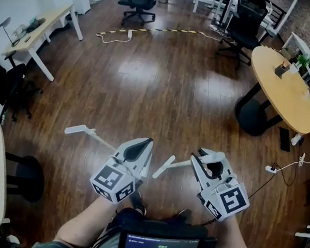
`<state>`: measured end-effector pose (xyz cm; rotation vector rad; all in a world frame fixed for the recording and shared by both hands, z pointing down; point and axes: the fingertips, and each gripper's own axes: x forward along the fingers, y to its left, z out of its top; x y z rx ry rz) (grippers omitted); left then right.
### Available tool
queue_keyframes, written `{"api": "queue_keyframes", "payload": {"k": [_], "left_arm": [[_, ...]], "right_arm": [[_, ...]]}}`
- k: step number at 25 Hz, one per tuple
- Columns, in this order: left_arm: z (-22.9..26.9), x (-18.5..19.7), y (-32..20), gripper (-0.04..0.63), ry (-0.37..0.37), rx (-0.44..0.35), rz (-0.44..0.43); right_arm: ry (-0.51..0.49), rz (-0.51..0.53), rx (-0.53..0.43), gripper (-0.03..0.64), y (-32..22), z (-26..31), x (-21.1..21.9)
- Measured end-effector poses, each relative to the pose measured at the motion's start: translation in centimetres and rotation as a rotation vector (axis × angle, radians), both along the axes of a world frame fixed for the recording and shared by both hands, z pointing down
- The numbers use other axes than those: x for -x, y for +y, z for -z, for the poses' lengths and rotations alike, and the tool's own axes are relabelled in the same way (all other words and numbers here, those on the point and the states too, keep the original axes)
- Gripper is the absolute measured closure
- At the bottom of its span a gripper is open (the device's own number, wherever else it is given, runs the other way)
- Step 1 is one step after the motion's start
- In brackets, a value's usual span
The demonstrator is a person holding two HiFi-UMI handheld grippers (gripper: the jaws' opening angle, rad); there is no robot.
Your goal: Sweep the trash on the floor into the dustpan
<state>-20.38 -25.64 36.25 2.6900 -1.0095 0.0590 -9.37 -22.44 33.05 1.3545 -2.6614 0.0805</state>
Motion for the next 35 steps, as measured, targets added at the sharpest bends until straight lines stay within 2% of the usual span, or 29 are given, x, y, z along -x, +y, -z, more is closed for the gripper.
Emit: {"api": "queue_keyframes", "payload": {"k": [5, 9, 19, 26, 35], "left_arm": [[4.8, -6.8, 3.4, 0.594, 0.034, -0.037, -0.052], [7.8, -10.6, 6.4, 0.594, 0.041, -0.061, -0.081], [10.5, -18.6, 11.5, 0.594, 0.026, -0.09, -0.119], [11.6, -20.5, 13.2, 0.594, 0.024, -0.108, -0.152], [11.4, -20.6, 14.2, 0.594, 0.024, -0.108, -0.151]], "right_arm": [[-0.007, -0.082, -0.036, 0.514, 4.8, 4.4, -7.4], [-0.02, -0.179, -0.049, 0.514, 8.7, 7.5, -13.2], [-0.058, -0.407, -0.057, 0.514, 15.7, 10.0, -26.5], [-0.071, -0.464, -0.083, 0.514, 18.2, 11.0, -29.5], [-0.083, -0.475, -0.091, 0.514, 18.9, 11.4, -30.1]]}}
